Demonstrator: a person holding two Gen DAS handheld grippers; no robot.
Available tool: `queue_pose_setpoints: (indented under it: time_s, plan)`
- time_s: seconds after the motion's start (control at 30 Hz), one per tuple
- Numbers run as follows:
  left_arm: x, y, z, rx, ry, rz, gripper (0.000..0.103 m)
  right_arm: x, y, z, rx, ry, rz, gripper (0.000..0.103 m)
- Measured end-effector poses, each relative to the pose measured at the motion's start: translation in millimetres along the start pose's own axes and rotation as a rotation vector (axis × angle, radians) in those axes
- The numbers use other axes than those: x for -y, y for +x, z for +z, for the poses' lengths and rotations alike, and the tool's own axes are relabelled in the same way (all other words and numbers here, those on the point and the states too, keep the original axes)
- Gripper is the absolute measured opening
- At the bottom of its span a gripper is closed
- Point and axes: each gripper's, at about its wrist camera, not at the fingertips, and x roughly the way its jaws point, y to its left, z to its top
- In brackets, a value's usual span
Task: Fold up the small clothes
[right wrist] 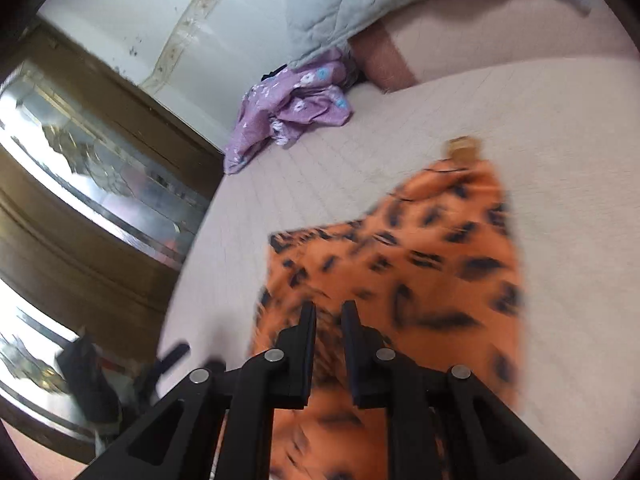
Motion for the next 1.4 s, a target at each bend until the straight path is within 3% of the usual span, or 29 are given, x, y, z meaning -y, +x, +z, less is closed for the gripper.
queue_pose_setpoints:
  time_s: [0.13, 0.2, 0.27, 0.4, 0.57, 0.63, 0.7, 0.77, 0.87, 1.1, 1.4]
  plan:
    - [18.2, 20.1, -8.1, -0.069, 0.055, 0.081, 0.101, 22.3, -19.1, -28.9, -0.039, 0.015, -0.051, 0.016]
    - [14.7, 26.9, -10.5, -0.091, 0.019, 0.08, 0.103, 40.5, -10.5, -46.1, -0.109, 0.042, -0.094, 0.017]
    - [12.0, 33.7, -11.2, -0.119, -0.02, 0.072, 0.103, 52.7, -8.6, -55.2, -0.084, 0.064, -0.044, 0.015]
    - [30.8, 33.6, -15.0, -0.079, 0.046, 0.164, 0.103, 63.2, -22.2, -52.9, -0.096, 0.129, 0.01, 0.015]
    - [44.7, 26.3, -20.7, -0.041, 0.07, 0.254, 0.103, 62.6, -51.6, -47.6, -0.043, 0.078, -0.018, 0.016]
    - [43.2, 22.3, -21.4, -0.047, 0.046, 0.255, 0.103, 65.4, -65.3, -46.4, -0.018, 0.101, 0.006, 0.018]
    - [39.9, 9.5, -23.4, -0.038, 0.024, 0.234, 0.103, 71.2, -76.3, -43.5, 0.003, 0.122, 0.018, 0.029]
    - [37.9, -4.3, -28.2, -0.029, 0.008, 0.203, 0.103, 76.6, -84.0, -40.0, 0.024, 0.141, 0.02, 0.068]
    - [33.2, -34.0, -40.1, 0.035, -0.018, 0.173, 0.103, 86.1, -98.0, -35.9, 0.045, 0.131, 0.036, 0.07]
    - [45.0, -71.0, -49.2, 0.097, 0.009, 0.201, 0.103, 107.3, -117.0, -32.5, 0.054, 0.143, 0.061, 0.07]
    - [43.6, -54.0, -8.2, 0.112, 0.012, 0.204, 0.103, 101.9, -99.2, -29.3, 0.017, 0.133, 0.059, 0.07]
